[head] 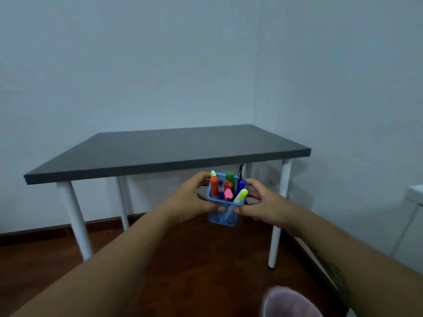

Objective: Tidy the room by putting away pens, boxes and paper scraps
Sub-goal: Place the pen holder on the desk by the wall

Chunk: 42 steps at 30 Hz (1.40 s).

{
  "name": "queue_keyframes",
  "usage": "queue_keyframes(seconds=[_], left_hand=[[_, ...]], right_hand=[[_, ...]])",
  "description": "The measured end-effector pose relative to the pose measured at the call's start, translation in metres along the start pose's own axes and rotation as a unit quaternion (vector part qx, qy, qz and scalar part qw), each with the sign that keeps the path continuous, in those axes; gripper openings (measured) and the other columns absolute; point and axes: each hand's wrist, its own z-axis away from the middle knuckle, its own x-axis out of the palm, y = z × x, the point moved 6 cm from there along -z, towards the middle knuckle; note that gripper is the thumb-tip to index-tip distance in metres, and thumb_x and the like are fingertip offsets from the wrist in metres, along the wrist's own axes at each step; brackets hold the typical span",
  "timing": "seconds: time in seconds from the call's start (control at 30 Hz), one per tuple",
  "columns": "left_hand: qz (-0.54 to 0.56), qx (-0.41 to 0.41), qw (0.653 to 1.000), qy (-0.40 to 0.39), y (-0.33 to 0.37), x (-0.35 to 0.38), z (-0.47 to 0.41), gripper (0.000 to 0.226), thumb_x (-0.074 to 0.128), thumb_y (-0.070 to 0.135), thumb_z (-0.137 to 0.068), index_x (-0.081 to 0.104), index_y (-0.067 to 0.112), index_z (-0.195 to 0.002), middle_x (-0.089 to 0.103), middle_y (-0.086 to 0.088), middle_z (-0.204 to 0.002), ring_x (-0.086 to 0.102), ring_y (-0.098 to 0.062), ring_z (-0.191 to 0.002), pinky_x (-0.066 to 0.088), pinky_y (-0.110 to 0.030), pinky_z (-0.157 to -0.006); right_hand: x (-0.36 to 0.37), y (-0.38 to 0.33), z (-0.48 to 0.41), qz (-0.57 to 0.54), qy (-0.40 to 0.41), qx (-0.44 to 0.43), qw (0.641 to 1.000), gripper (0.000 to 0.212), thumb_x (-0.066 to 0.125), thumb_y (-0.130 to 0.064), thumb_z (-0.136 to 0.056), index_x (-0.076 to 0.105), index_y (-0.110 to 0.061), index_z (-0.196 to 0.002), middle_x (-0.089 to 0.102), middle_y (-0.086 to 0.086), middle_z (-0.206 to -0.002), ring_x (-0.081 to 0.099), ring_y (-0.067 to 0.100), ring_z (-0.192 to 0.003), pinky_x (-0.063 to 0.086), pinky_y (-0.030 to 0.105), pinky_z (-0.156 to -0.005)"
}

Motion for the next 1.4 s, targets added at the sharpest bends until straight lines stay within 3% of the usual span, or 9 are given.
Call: queue_keyframes(seconds=[0.13,0.33,0.47,0.6,0.7,0.9,1.07,1.2,1.4], left_hand=[[0.035,-0.016,0.999,0.021,0.019,-0.016,-0.028,0.067,0.087,0.027,-0.069,0.053,0.035,-0.126,0.059,0.012,-0.125,0.065,-0.013,-0.104,0.06,-0.034,-0.083],[0.093,-0.085,0.992,0.025,0.017,-0.028,-0.047,0.057,0.076,0.052,-0.076,0.055,0.033,-0.125,0.063,0.008,-0.12,0.064,-0.013,-0.106,0.059,-0.04,-0.085],[0.136,-0.107,0.985,0.027,0.022,-0.029,-0.054,0.052,0.071,0.053,-0.079,0.058,0.027,-0.122,0.068,0.003,-0.115,0.068,-0.015,-0.102,0.06,-0.035,-0.08],[0.145,-0.105,0.983,0.023,0.032,-0.031,-0.068,0.054,0.071,0.051,-0.08,0.056,0.025,-0.125,0.067,0.001,-0.118,0.067,-0.017,-0.105,0.06,-0.038,-0.083],[0.174,-0.102,0.979,0.036,0.036,-0.032,-0.093,0.056,0.075,0.045,-0.08,0.054,0.023,-0.127,0.067,-0.002,-0.12,0.069,-0.019,-0.104,0.059,-0.039,-0.085],[0.225,-0.075,0.969,0.074,0.035,-0.021,-0.154,0.049,0.077,0.034,-0.082,0.057,0.018,-0.124,0.066,-0.005,-0.119,0.072,-0.014,-0.096,0.061,-0.034,-0.073],[0.192,-0.033,0.978,0.078,0.011,-0.02,-0.229,0.055,0.079,0.03,-0.08,0.053,0.018,-0.126,0.062,0.001,-0.119,0.067,-0.01,-0.101,0.059,-0.024,-0.071],[0.107,-0.022,0.993,0.051,-0.02,-0.018,-0.282,0.06,0.076,0.043,-0.079,0.05,0.025,-0.13,0.056,0.007,-0.124,0.056,-0.004,-0.106,0.052,-0.021,-0.08],[-0.175,-0.138,0.975,-0.014,-0.107,-0.018,-0.324,0.073,0.031,0.066,-0.094,0.031,0.021,-0.152,0.036,-0.004,-0.156,0.036,-0.022,-0.14,0.027,-0.037,-0.113]], right_hand=[[-0.023,-0.025,-0.016,-0.042,0.01,-0.02,0.999,0.063,0.073,-0.026,-0.084,0.037,-0.052,-0.129,0.045,-0.019,-0.131,0.049,0.014,-0.124,0.047,0.04,-0.099],[-0.026,-0.034,-0.045,-0.152,0.02,-0.009,0.988,0.053,0.075,-0.04,-0.08,0.053,-0.041,-0.129,0.06,-0.013,-0.128,0.058,0.017,-0.12,0.046,0.05,-0.104],[-0.023,-0.044,-0.053,-0.212,0.007,0.011,0.977,0.044,0.074,-0.026,-0.084,0.057,-0.031,-0.125,0.065,0.0,-0.122,0.066,0.02,-0.109,0.055,0.045,-0.094],[-0.039,-0.052,-0.063,-0.168,0.036,-0.002,0.985,0.068,0.082,-0.031,-0.075,0.05,-0.032,-0.135,0.061,-0.001,-0.129,0.063,0.019,-0.114,0.052,0.049,-0.097],[-0.053,-0.059,-0.077,-0.106,0.081,-0.046,0.99,0.06,0.074,-0.032,-0.083,0.048,-0.034,-0.137,0.057,-0.004,-0.133,0.057,0.017,-0.118,0.051,0.046,-0.099],[-0.078,-0.057,-0.115,-0.008,0.186,-0.108,0.977,0.073,0.081,-0.023,-0.076,0.039,-0.028,-0.135,0.056,-0.007,-0.12,0.058,0.012,-0.105,0.05,0.02,-0.074],[-0.101,-0.03,-0.18,0.018,0.31,-0.105,0.945,0.088,0.084,-0.029,-0.07,0.028,-0.025,-0.138,0.051,-0.002,-0.123,0.057,0.017,-0.109,0.057,0.038,-0.086],[-0.118,-0.001,-0.233,0.007,0.321,-0.092,0.943,0.084,0.082,-0.023,-0.074,0.027,-0.022,-0.137,0.052,0.0,-0.121,0.058,0.017,-0.105,0.056,0.036,-0.084],[-0.158,0.043,-0.288,0.012,0.314,-0.032,0.949,0.079,0.082,-0.023,-0.074,0.03,-0.019,-0.133,0.046,-0.006,-0.116,0.05,0.011,-0.103,0.045,0.027,-0.084]])
